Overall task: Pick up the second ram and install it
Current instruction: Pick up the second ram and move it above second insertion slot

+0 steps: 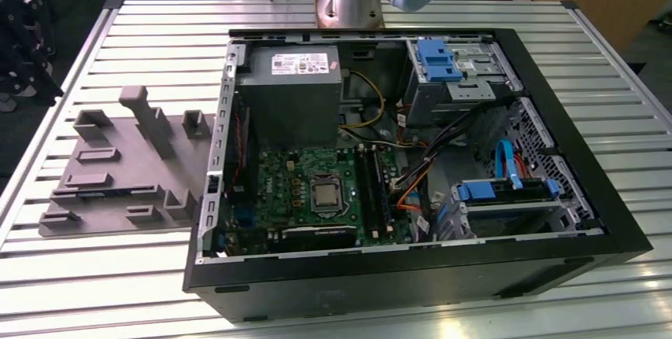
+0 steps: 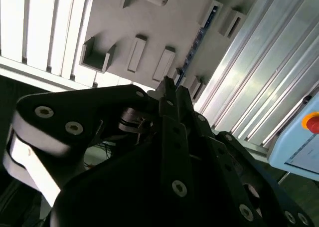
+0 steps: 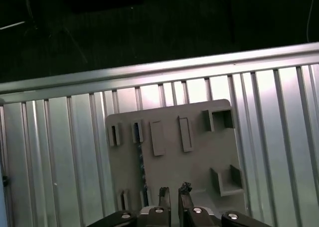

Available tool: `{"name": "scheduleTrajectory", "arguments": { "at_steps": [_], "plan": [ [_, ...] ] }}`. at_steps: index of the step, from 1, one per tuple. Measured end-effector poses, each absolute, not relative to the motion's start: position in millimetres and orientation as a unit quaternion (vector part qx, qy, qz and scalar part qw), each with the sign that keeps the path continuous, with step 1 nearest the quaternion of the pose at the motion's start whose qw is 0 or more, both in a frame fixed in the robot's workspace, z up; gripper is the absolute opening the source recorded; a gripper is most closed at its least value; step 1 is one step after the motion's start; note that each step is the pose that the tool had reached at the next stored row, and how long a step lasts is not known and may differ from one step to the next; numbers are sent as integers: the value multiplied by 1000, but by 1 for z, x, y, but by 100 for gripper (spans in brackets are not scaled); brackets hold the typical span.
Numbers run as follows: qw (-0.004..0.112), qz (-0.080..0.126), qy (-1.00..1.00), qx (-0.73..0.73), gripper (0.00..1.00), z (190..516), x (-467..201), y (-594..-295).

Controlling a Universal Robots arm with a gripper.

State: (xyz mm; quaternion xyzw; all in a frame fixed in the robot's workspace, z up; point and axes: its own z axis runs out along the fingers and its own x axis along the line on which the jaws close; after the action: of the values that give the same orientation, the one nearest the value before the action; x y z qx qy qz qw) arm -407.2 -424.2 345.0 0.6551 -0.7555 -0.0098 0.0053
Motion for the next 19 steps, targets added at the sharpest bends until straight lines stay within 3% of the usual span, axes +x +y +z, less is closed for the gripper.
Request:
{"name": "scheduleTrajectory", "arguments": {
  "at_steps": [1,6,7,19],
  "plan": [
    [5,-10,-755,656,24,344,-409,-424],
    [6,-10,-744,668,25,338,-411,-425],
    [6,-10,-740,672,31,337,-412,-425],
    [6,-11,-714,700,31,318,-422,-430]
  ]
}}
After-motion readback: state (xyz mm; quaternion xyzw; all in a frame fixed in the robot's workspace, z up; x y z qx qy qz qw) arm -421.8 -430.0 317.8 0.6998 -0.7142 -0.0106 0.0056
